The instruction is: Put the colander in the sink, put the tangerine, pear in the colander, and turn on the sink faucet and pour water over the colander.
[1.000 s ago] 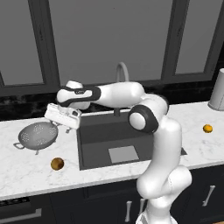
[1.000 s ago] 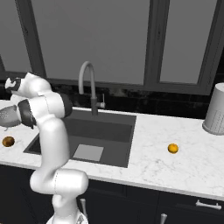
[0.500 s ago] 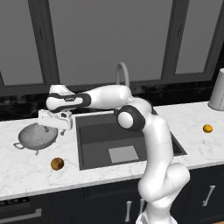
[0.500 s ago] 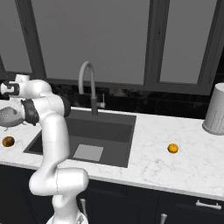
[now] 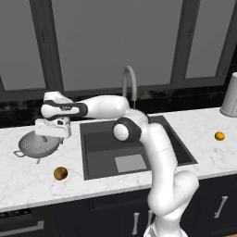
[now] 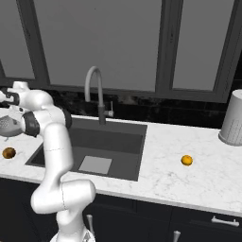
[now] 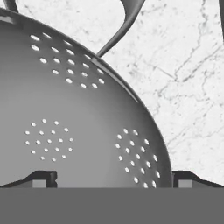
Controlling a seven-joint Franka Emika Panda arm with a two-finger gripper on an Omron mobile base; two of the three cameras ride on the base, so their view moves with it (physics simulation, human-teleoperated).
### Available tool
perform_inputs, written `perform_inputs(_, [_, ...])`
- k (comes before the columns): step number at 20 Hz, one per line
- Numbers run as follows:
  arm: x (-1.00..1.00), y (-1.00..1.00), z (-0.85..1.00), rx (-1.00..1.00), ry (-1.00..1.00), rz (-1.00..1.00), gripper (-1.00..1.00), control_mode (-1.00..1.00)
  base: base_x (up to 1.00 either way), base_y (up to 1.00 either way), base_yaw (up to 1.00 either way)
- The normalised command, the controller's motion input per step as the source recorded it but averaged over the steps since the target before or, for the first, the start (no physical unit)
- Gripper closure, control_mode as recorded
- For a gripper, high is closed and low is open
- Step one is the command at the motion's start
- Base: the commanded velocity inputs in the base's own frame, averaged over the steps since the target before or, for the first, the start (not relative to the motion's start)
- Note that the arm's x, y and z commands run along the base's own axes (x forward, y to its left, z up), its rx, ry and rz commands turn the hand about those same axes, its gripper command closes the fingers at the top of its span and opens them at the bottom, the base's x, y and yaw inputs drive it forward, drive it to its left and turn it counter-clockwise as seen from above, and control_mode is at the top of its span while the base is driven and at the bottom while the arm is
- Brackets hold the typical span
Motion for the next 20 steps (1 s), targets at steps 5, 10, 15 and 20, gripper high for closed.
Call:
perform_inputs(5, [0.00,0.00,-0.33,0.00,-0.02,0.00,-1.00,-1.00,0.00,0.00,0.00])
perform_inputs(10, [-0.02,0.00,-0.26,0.00,-0.08,-0.01,-1.00,-1.00,0.00,0.00,0.00])
perform_inputs(15, [-0.28,-0.06,-0.13,0.00,-0.19,-0.04,-1.00,-1.00,0.00,0.00,0.00])
perform_inputs(20, [-0.28,-0.20,-0.13,0.05,-0.12,-0.10,-1.00,-1.00,0.00,0.00,0.00])
